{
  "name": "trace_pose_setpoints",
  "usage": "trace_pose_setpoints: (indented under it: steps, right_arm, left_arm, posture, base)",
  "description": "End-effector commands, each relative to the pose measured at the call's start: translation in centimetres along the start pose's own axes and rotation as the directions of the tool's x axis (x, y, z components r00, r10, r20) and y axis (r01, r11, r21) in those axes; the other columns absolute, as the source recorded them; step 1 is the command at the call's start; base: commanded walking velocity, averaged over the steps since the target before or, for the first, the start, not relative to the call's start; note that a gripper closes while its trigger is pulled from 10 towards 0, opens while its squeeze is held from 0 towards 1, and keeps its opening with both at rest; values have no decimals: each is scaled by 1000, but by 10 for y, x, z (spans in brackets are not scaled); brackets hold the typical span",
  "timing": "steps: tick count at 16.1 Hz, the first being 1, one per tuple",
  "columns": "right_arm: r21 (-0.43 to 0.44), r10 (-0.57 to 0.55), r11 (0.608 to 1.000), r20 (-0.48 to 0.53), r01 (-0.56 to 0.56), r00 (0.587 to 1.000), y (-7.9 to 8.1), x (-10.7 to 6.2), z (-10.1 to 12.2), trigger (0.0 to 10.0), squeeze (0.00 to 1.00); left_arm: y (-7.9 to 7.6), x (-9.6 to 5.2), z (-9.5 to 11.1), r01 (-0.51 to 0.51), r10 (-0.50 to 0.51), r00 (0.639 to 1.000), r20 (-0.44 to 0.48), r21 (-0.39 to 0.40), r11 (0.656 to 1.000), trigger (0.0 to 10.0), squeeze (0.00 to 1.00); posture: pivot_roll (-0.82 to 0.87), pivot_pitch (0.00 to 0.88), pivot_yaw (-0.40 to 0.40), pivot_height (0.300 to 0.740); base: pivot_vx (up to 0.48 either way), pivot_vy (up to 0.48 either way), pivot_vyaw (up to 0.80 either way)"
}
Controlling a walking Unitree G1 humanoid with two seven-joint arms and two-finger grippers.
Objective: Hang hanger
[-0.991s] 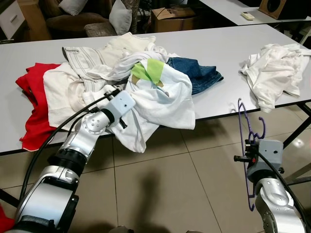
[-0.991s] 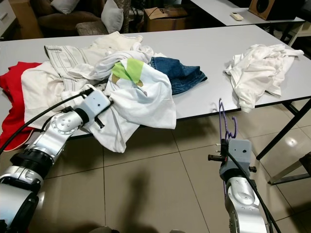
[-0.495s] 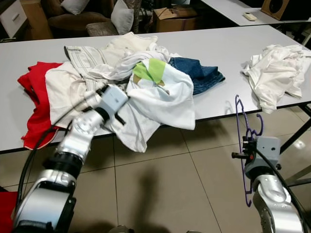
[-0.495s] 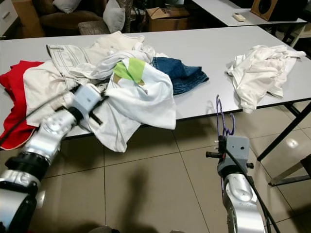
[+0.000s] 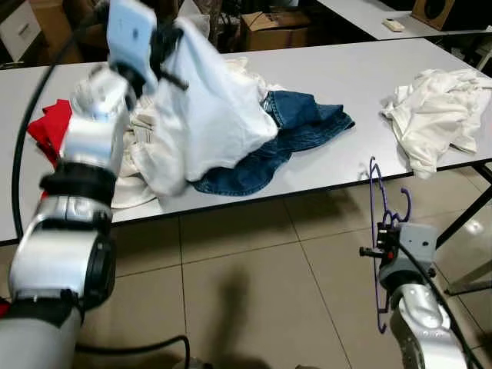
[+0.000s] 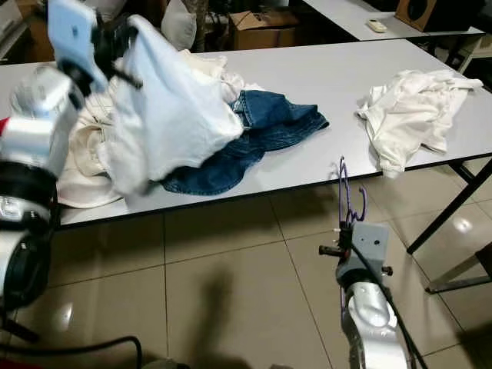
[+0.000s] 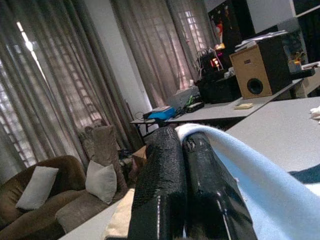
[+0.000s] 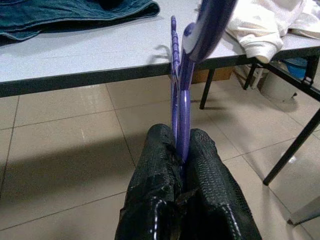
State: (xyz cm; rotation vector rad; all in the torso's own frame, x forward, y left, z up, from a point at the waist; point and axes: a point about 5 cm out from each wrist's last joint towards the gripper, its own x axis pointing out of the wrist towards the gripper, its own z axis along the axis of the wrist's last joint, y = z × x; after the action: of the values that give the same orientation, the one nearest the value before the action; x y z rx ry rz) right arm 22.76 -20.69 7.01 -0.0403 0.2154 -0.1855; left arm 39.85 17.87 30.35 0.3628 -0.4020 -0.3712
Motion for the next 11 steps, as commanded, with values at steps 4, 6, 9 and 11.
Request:
trace_pose_setpoints:
  steps: [4,6,9,11]
  right_arm:
    - [-8,-22,1000,16,22,1000,-7,6,6,10000,0]
    - [-18,-28,999,21,29,999,-13,7,8,10000,0]
    - [-22,-16,1000,14,16,1000,-10,8,7,10000,0]
    - [-19,-15,1000,18,16,1000,-10,9,8,10000,0]
  left_arm:
    - [-51,25,-7,127,-127,990,-60,4,992,0,0]
    - [-112,30,-29,239,-244,960,-138,-53,970,0,0]
    - [-164,17,-56,366,-379,894,-240,-96,926,10000,0]
    - [-186,9,-66,425,-467,849,-248,-206,881,10000,1000]
  posture:
    - [-210,0,37,740]
    - [-213,0,25,740]
    - [-215,0,26,740]
    - [-212,0,25,740]
  base:
    - [0,0,0]
    - [0,0,0]
    - [0,0,0]
    - [0,0,0]
